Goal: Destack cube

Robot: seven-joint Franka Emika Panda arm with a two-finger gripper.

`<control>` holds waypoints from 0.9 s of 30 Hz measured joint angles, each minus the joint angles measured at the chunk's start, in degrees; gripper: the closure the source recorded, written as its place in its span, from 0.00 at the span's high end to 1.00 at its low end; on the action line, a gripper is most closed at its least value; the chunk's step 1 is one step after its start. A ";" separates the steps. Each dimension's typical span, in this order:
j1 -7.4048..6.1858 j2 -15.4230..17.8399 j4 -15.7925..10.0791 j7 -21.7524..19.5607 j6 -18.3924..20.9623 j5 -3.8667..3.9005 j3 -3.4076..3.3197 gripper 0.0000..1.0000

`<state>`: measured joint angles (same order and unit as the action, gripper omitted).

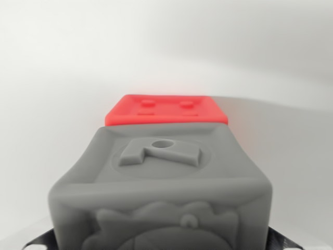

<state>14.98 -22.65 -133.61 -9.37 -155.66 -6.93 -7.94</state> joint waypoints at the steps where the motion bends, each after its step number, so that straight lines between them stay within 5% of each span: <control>1: 0.00 0.00 0.00 0.00 0.00 0.00 0.00 0.00; 27: -0.29 1.87 -0.18 -0.21 1.53 0.27 -0.40 0.00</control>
<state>14.69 -20.78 -133.80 -9.59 -154.13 -6.65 -8.34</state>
